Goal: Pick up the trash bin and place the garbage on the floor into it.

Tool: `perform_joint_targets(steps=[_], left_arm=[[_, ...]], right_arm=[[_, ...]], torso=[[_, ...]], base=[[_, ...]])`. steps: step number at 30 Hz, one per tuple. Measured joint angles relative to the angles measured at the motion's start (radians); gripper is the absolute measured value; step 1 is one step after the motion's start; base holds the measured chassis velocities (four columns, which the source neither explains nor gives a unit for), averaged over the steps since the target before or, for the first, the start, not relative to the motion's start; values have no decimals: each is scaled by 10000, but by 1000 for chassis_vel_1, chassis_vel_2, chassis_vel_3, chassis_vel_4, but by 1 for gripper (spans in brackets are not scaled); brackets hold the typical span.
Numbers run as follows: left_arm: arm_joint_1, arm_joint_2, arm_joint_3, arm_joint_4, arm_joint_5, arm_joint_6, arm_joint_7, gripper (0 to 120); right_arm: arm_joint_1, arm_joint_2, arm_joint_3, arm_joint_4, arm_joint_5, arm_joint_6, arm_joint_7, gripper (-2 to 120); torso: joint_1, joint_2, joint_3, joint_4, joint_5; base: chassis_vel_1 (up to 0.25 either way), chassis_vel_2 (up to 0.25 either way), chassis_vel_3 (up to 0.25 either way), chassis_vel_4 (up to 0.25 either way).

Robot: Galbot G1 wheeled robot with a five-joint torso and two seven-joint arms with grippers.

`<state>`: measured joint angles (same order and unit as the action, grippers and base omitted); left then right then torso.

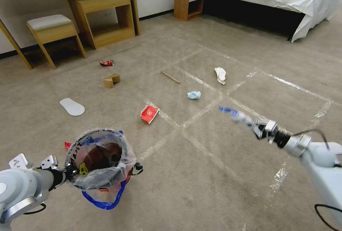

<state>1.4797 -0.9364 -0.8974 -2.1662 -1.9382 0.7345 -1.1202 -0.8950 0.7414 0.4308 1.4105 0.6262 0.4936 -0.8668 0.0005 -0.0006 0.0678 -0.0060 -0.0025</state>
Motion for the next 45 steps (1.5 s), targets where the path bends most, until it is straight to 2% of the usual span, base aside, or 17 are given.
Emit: perform_joint_targets(steps=[1,5,6,9,14,17,18,21,23,26,27,30,36,38,45], left_arm=[[0,0,0,0,0,0,0,0],[2,11,0,-98,-33,-3,-3,0],[2,11,0,-98,-33,-3,-3,0],[20,32,-24,-194,-76,-6,-12,0],[23,53,-57,-286,-158,-9,-26,0],[35,55,-74,-389,-230,-15,-65,0],[35,55,-74,-389,-230,-15,-65,0],[42,52,-74,-464,-275,-15,-112,0],[42,52,-74,-468,-281,-15,-116,0],[20,25,-75,-479,-290,-15,-118,0],[20,25,-75,-479,-290,-15,-118,0],[78,-58,-150,-482,-269,-14,-116,0],[187,-144,-313,-554,-234,-12,-112,0],[215,-216,-327,-575,-190,-12,-107,0],[146,-316,-280,-501,-69,-10,-90,0]], right_arm=[[0,0,0,0,0,0,0,0],[283,-371,-288,1787,721,-707,427,0],[283,-371,-288,1787,721,-707,427,0],[894,-466,-1008,3055,1238,-1227,695,0],[1857,-433,-2182,3666,1544,-1525,834,0],[2955,-59,-3720,3763,1556,-1694,912,0],[2955,-59,-3720,3763,1556,-1694,912,0],[3942,515,-5299,3676,1533,-1836,1023,0],[4147,657,-5652,3637,1529,-1858,1057,0],[5227,1431,-7340,3457,1480,-1972,1203,0],[5227,1431,-7340,3457,1480,-1972,1203,0],[6098,2066,-8546,3154,1475,-1989,1291,0],[6748,2951,-9560,2563,1347,-1953,1298,0],[6950,3514,-9904,2341,1306,-1943,1323,0],[7204,4320,-10558,1949,1235,-1890,1327,0]], torso=[[0,0,0,0,0],[0,0,0,-4,3],[0,0,0,-4,3],[0,0,0,0,-1],[0,0,-1,-1,-1],[0,0,0,-2,2],[0,0,0,-2,2],[0,0,0,0,0],[0,0,1,-1,-1],[0,0,1,-1,0],[0,0,1,-1,0],[0,0,0,-1,-2],[1,0,0,-3,0],[0,0,1,-2,1],[0,0,0,-2,0]], base=[[0,0,0,0],[0,0,0,0],[0,0,0,0],[0,0,0,0],[0,0,0,0],[0,0,0,0],[0,0,0,0],[0,0,0,0],[0,0,0,0],[0,0,0,0],[0,0,0,0],[0,0,0,0],[0,0,0,0],[0,0,0,0],[0,0,0,0]])
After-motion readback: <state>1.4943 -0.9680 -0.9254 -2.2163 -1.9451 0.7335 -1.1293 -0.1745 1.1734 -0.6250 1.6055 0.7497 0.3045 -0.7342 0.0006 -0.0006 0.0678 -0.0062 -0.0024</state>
